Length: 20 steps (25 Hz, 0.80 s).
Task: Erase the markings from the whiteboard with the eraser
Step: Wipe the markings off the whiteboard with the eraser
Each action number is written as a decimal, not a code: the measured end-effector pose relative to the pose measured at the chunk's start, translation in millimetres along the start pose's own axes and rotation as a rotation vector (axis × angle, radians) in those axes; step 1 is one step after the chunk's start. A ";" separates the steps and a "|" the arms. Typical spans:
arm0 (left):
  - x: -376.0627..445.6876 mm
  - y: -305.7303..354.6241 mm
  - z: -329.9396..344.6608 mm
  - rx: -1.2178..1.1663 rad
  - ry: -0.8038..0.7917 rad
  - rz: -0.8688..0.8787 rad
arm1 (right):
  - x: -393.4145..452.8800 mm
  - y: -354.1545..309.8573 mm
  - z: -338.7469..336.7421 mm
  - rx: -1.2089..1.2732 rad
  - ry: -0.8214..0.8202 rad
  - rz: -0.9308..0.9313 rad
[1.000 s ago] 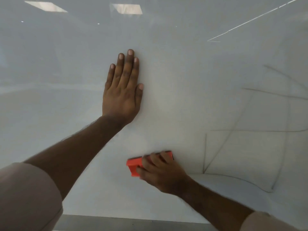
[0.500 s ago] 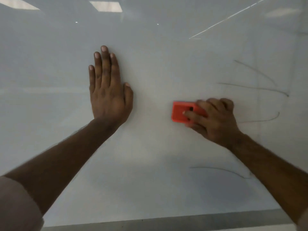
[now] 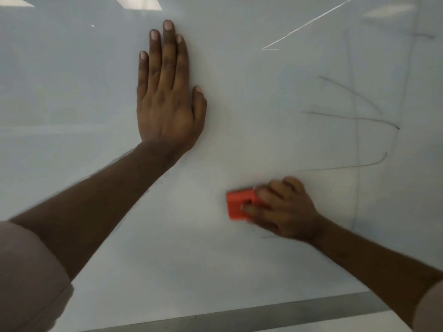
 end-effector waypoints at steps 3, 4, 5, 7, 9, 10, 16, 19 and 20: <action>-1.3 -3.2 0.9 0.006 -0.016 0.009 | -67.3 -50.0 24.9 0.075 -0.214 -0.192; -1.8 -3.3 1.6 0.011 -0.020 0.011 | -85.9 -53.1 28.3 0.080 -0.239 -0.186; -2.1 -2.8 1.7 0.014 -0.021 0.015 | -101.2 -51.1 29.5 0.085 -0.247 -0.163; -2.3 -1.0 1.5 0.011 -0.023 0.027 | -126.5 -40.8 26.8 0.080 -0.263 -0.111; -2.6 -0.8 2.2 0.011 -0.031 0.036 | -149.4 -27.8 19.1 0.046 -0.299 -0.071; -3.1 -1.2 2.4 0.015 -0.033 0.037 | -158.1 -19.7 14.2 0.026 -0.314 -0.042; -6.9 4.3 3.8 0.005 -0.028 0.054 | -168.6 -10.7 1.9 -0.051 -0.333 0.144; -7.0 3.8 6.0 0.001 -0.046 0.053 | -160.4 0.7 -8.2 -0.085 -0.250 0.316; -7.2 3.5 6.9 0.002 -0.051 0.051 | -149.7 14.4 -14.0 -0.094 -0.203 0.379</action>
Point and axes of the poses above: each hand's wrist, its own x-axis towards the middle knuckle, its own z-axis out of the palm, y = z × x, the point moved 10 cm from there along x, towards the middle knuckle, and after that the axes turned 6 degrees about -z, right-handed, at the moved point
